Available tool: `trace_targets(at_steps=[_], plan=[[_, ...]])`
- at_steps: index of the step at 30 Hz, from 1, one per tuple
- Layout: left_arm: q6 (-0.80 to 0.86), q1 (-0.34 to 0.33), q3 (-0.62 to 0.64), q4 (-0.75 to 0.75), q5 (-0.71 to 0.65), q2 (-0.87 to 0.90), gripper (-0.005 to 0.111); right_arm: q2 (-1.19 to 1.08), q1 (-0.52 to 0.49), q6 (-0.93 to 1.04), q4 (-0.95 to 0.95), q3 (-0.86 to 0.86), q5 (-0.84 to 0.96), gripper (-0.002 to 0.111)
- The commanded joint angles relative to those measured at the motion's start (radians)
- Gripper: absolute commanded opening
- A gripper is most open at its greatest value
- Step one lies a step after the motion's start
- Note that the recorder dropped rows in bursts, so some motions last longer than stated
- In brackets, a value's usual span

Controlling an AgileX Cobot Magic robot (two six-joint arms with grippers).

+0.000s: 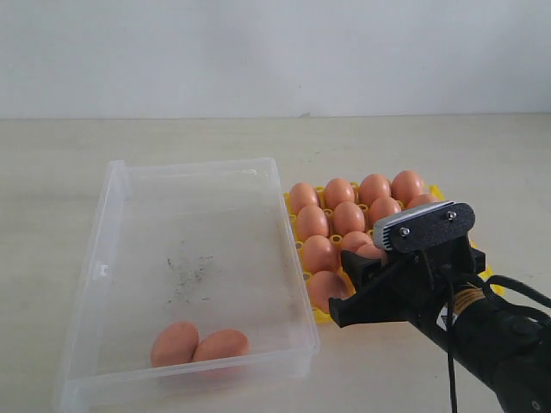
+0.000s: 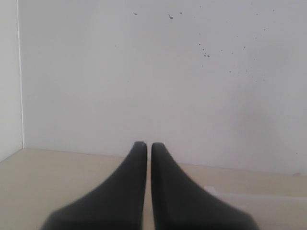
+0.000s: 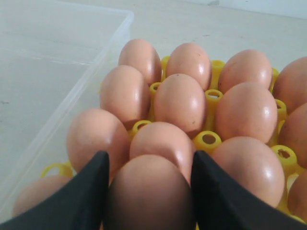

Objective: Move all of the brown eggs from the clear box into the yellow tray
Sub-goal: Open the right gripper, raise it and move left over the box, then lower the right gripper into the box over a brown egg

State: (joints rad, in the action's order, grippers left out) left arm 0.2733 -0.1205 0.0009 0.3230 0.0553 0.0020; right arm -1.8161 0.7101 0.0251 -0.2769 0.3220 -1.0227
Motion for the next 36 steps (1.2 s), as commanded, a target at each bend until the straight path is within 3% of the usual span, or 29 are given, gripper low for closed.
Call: trace_targets(at_steps=[1, 5, 19, 25, 27, 29, 33, 34, 36], plan=[[0.005, 0.001, -0.001, -0.004, -0.003, -0.002, 0.004, 0.000, -0.004, -0.001, -0.005, 0.003, 0.003, 0.033], [0.005, 0.001, -0.001, -0.004, -0.003, -0.002, 0.004, 0.000, -0.004, -0.001, -0.005, 0.003, 0.011, 0.045], [0.005, 0.001, -0.001, -0.004, -0.003, -0.002, 0.004, 0.013, -0.004, 0.002, -0.007, 0.003, 0.015, 0.045], [0.005, 0.001, -0.001, -0.004, -0.003, -0.002, 0.004, 0.196, -0.004, 0.010, -0.009, 0.003, -0.023, 0.045], [0.005, 0.001, -0.001, -0.004, -0.003, -0.002, 0.004, 0.266, -0.002, 0.002, 0.078, 0.006, -0.004, 0.041], [0.005, 0.001, -0.001, -0.004, -0.003, -0.002, 0.004, 0.334, -0.002, -0.103, 0.349, 0.084, 0.217, -0.001], [0.005, 0.001, -0.001, -0.004, -0.003, -0.002, 0.004, 0.324, 0.028, -0.777, 1.045, 0.452, 0.975, 0.000], [0.005, 0.001, -0.001, -0.004, -0.003, -0.002, 0.004, 0.306, 0.058, -0.897, 1.181, 0.514, 1.085, 0.000], [0.005, 0.001, -0.001, -0.004, -0.003, -0.002, 0.004, 0.274, 0.103, -0.900, 1.174, 0.580, 1.124, 0.000]])
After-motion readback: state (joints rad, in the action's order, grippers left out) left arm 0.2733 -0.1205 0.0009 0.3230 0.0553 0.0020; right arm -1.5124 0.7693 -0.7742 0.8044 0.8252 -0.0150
